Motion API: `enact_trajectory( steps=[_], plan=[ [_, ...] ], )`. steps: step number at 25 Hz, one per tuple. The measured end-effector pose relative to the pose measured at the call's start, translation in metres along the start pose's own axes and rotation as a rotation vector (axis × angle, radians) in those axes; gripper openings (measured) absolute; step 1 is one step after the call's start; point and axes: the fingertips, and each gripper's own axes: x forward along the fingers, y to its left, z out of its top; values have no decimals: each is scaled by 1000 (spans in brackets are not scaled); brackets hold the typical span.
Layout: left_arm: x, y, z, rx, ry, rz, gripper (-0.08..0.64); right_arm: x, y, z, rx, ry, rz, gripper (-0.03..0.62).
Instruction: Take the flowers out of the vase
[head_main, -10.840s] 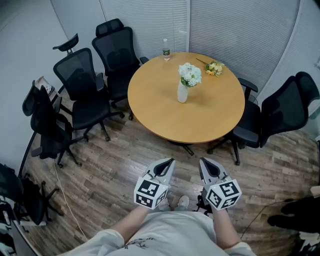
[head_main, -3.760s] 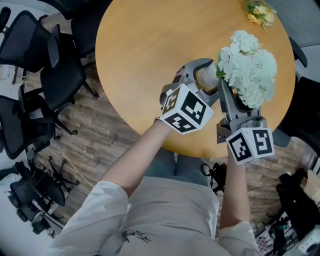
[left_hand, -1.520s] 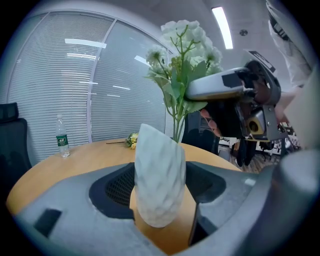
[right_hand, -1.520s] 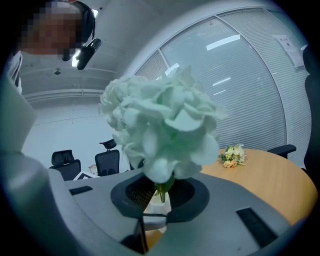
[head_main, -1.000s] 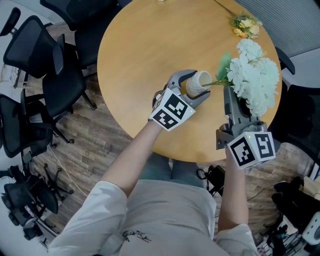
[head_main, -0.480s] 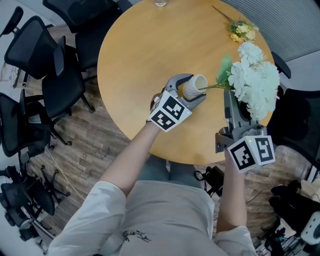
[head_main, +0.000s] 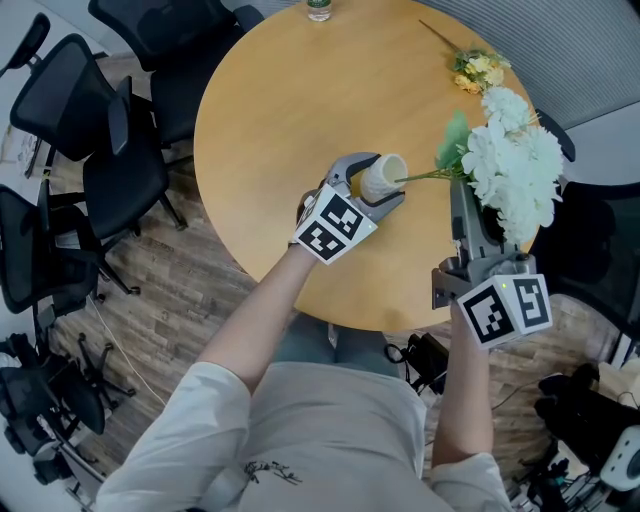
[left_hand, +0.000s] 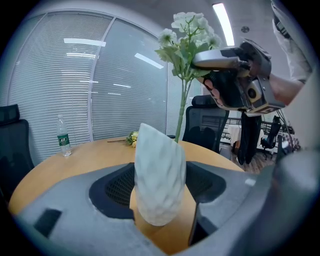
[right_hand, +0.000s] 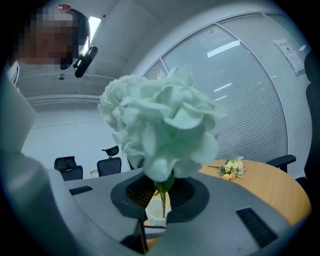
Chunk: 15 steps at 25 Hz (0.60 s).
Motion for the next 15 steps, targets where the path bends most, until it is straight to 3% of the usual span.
enact_trajectory(
  steps=[7, 15],
  plan=[
    [2, -25, 21, 3, -3, 10, 318, -35, -4, 32, -1, -24, 6, 46],
    [-1, -16, 25, -5, -1, 12, 318, -34, -2, 45, 2, -38, 3, 46]
  ],
)
